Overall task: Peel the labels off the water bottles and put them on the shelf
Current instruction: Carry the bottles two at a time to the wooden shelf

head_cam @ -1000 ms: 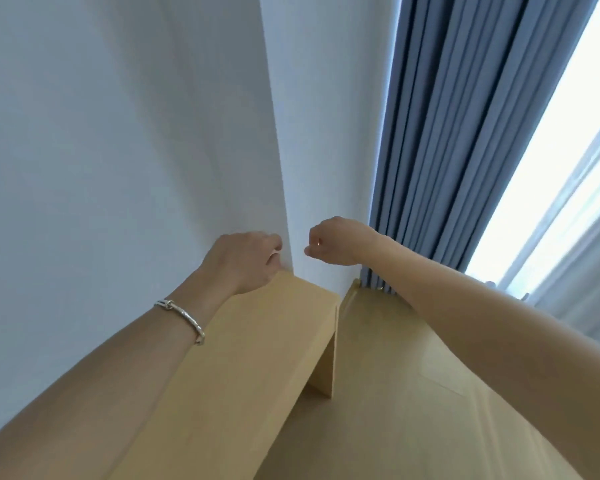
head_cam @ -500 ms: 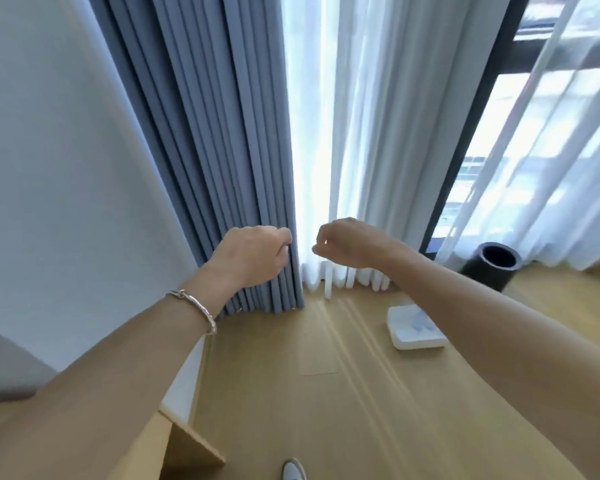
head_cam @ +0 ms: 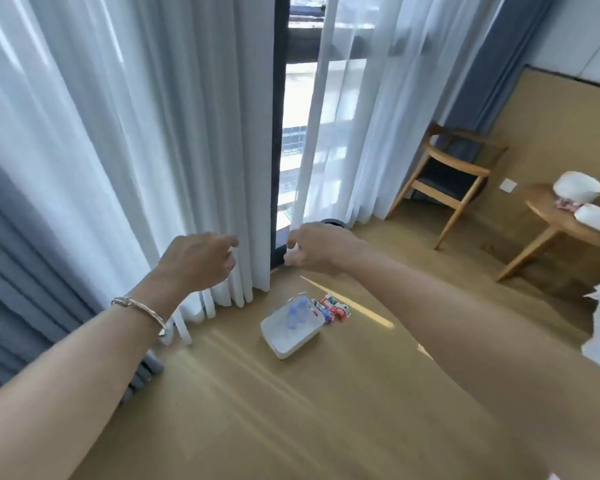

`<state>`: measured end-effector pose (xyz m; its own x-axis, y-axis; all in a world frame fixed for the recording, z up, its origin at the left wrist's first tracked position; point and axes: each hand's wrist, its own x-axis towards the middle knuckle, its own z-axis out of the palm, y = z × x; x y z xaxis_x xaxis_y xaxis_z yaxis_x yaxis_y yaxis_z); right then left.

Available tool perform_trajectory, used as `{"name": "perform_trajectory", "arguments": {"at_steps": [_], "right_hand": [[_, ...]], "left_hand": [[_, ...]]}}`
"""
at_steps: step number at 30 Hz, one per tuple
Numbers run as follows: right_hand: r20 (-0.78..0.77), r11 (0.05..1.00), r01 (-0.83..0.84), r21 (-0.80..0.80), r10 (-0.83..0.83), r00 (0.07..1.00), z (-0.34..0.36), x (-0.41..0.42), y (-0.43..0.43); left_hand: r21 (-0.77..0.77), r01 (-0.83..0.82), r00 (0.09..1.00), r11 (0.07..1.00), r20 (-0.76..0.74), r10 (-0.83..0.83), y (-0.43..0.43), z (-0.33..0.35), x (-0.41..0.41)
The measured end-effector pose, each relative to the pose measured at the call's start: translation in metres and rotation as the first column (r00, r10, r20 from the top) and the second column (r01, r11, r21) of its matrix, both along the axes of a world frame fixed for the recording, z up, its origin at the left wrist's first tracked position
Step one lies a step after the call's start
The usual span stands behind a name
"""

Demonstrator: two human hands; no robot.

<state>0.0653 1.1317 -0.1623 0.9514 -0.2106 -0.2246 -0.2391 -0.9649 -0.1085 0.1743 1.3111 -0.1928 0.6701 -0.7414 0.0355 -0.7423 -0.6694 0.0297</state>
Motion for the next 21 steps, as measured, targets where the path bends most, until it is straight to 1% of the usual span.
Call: {"name": "perform_trajectory", "arguments": {"at_steps": [4,6,9,10,14,17,21], "right_hand": [[-0.023,0.995,0.099,0.001,-0.099,0.995,-0.007,0.004,-0.073],[-0.043,0.992,0.128,-0.014,-0.129,0.991,-0.013,0.009,-0.109],[0.001,0.986,0.168,-0.021,-0.168,0.986,-0.021,0.022,-0.16],[0.002,0.986,0.168,-0.018,-0.168,0.986,-0.022,0.028,-0.178],[-0.025,0.989,0.146,0.014,-0.146,0.989,-0.016,0.05,-0.25],[-0.037,0.992,0.123,0.017,-0.122,0.992,-0.01,0.07,-0.298],[-0.06,0.996,0.079,0.04,-0.077,0.995,-0.026,0.111,-0.33]], "left_hand": [[-0.051,0.198,0.98,0.979,0.0,-0.198,-0.087,-0.001,0.009],[-0.059,0.255,0.967,0.965,0.003,-0.255,-0.128,0.0,0.013],[-0.039,0.305,0.951,0.951,0.059,-0.303,-0.185,-0.002,0.023],[-0.03,0.297,0.953,0.954,0.071,-0.294,-0.202,0.0,0.027],[-0.008,0.232,0.972,0.973,0.036,-0.231,-0.266,0.007,0.044],[-0.057,0.159,0.987,0.986,0.006,-0.159,-0.3,0.001,0.06],[0.023,0.094,0.995,0.995,-0.04,-0.093,-0.317,-0.015,0.081]]}}
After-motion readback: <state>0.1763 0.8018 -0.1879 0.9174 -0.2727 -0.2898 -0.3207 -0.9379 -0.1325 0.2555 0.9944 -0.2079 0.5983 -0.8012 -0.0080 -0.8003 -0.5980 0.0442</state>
